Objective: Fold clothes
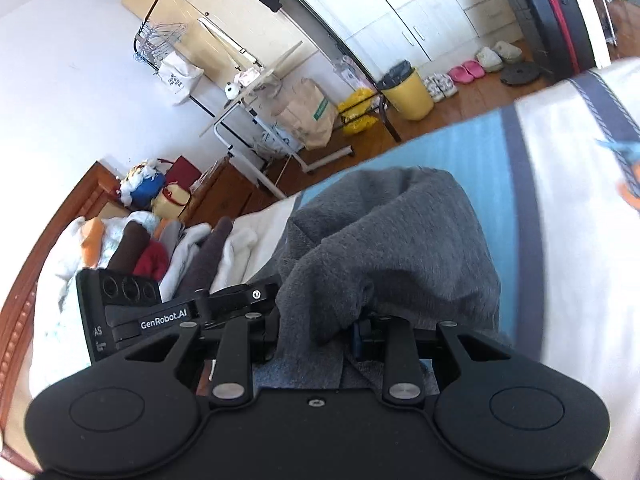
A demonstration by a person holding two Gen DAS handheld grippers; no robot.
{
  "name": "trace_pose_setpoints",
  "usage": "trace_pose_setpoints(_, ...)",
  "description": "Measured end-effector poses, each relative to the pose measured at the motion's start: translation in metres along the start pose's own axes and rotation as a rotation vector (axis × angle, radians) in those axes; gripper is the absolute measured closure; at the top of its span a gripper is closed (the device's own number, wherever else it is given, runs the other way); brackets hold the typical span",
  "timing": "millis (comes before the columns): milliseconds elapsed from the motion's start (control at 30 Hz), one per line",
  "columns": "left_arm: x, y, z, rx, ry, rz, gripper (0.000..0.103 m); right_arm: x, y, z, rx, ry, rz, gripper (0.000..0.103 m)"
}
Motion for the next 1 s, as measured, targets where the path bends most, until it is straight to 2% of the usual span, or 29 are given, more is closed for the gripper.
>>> trace_pose_setpoints(100, -0.046, -0.010, -0.015, -0.014, -0.107, 0.017, 0.073, -0.009, 0.032, -0.015, -0.028, 0.010, -0.002, 0.070)
trace_pose_setpoints(200, -0.075, -0.036, -0.023, -0.014, -0.166, 0.026, 0.073, -0.020, 0.060, -0.017, -0.077, 0.037, -0.038, 0.070)
trace_pose_setpoints(267, -0.083, -0.058, -0.018, 0.019, -0.157, 0.022, 0.071, -0.027, 0.073, -0.013, -0.098, 0.032, -0.066, 0.070)
trace_pose_setpoints(367, -0.096, -0.072, -0.009, 0.014, -0.145, 0.006, 0.071, -0.032, 0.095, -0.005, -0.127, 0.048, -0.091, 0.070)
trace_pose_setpoints(467, -0.113, -0.060, -0.019, 0.000, -0.172, 0.019, 0.071, -0.035, 0.115, -0.002, -0.153, 0.120, -0.120, 0.070)
trace_pose_setpoints(533, -0.132, -0.064, -0.023, -0.017, -0.183, 0.043, 0.071, -0.041, 0.131, 0.000, -0.196, 0.171, -0.147, 0.070)
trace_pose_setpoints(633, -0.163, -0.074, -0.031, -0.054, -0.196, 0.080, 0.072, -0.056, 0.152, -0.006, -0.326, 0.147, -0.159, 0.070)
trace_pose_setpoints(700, -0.186, -0.079, -0.038, -0.081, -0.245, 0.119, 0.072, -0.065, 0.165, -0.016, -0.406, 0.155, -0.148, 0.070)
trace_pose_setpoints(767, -0.209, -0.085, -0.047, -0.106, -0.311, 0.177, 0.072, -0.076, 0.172, -0.022, -0.431, 0.182, -0.151, 0.070)
trace_pose_setpoints(800, -0.218, -0.085, -0.052, -0.119, -0.337, 0.198, 0.073, -0.083, 0.174, -0.022, -0.435, 0.173, -0.132, 0.070)
trace_pose_setpoints(1000, -0.273, -0.062, -0.077, -0.222, -0.541, 0.261, 0.073, -0.114, 0.192, -0.030, -0.554, 0.136, 0.154, 0.070)
Point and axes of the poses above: each gripper's, at about its wrist camera, not at the fingertips, and y roughly against the way its jaws point, x to its left, z to its top, the point moved 3 cm from there along -y, roughly the way its jaws point, and after that the axes turned 3 degrees about x, right-handed, at the moved point
